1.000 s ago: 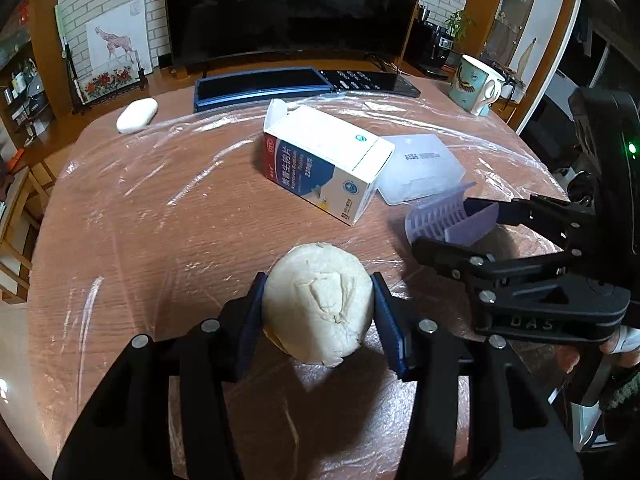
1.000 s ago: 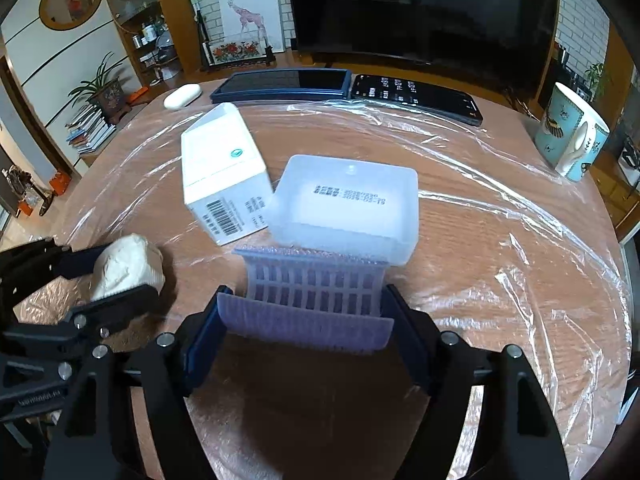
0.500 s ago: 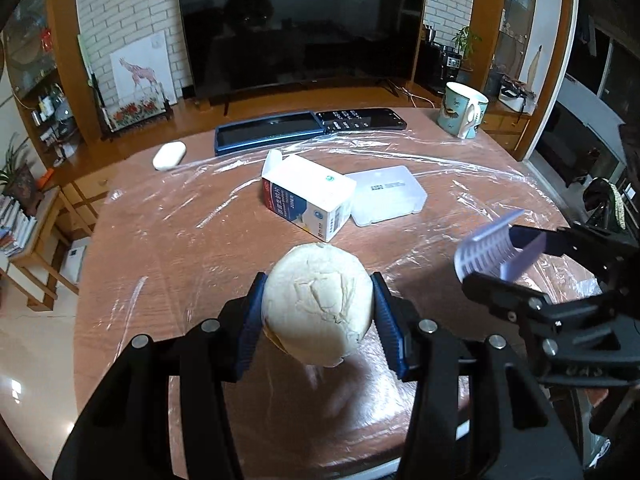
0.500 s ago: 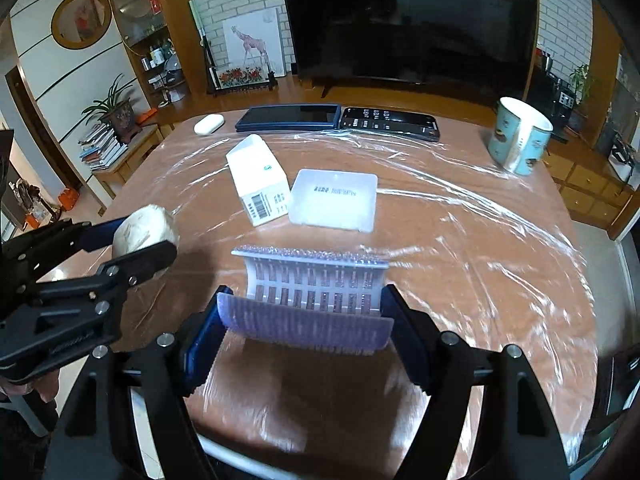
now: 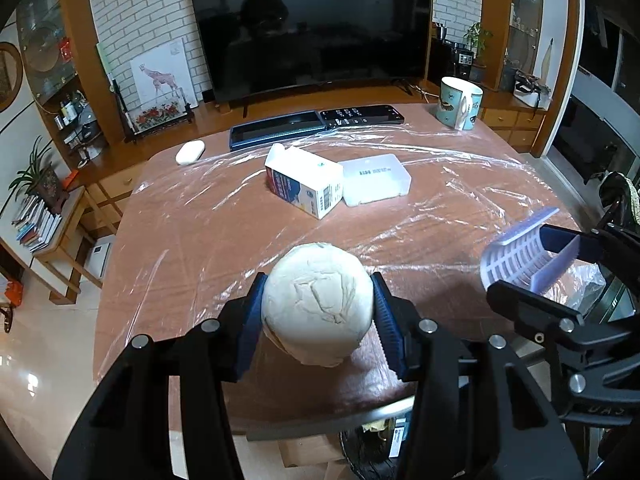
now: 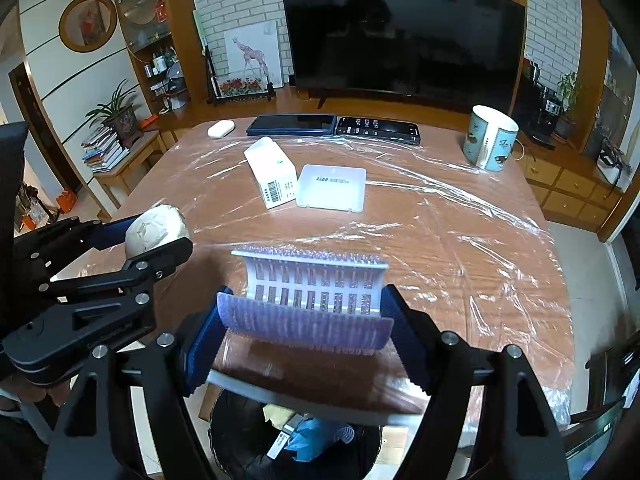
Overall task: Collect trash
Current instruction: 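Carry the white ball and lavender basket off the table over the bin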
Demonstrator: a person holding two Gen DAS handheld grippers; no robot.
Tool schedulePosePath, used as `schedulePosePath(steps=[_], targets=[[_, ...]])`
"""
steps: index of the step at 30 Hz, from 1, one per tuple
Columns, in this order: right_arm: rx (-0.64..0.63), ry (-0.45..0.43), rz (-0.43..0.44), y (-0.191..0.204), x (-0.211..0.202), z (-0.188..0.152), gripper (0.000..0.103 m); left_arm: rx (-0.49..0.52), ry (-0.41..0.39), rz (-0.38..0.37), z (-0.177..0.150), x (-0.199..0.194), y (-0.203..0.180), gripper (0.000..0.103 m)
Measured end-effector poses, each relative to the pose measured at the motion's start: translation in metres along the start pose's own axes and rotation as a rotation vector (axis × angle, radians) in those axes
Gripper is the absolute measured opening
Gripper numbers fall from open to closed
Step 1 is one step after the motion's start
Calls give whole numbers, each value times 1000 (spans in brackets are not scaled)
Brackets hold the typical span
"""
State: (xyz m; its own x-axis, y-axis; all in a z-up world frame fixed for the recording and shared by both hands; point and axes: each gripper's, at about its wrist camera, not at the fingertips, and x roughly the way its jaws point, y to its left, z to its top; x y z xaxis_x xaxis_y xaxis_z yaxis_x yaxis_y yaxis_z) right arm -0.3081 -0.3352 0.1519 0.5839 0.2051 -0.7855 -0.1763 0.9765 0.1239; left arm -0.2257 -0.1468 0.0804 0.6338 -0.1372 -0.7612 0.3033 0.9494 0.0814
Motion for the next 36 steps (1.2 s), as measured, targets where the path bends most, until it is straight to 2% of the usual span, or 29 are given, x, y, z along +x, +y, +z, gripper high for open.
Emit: schedulePosePath(steps=[15, 36], targets=[[-28, 7, -7, 1, -23, -25, 74, 21, 0, 45, -19, -20, -17, 52], [-44, 55, -24, 5, -30, -59, 74, 42, 60, 27, -54, -30, -39, 52]])
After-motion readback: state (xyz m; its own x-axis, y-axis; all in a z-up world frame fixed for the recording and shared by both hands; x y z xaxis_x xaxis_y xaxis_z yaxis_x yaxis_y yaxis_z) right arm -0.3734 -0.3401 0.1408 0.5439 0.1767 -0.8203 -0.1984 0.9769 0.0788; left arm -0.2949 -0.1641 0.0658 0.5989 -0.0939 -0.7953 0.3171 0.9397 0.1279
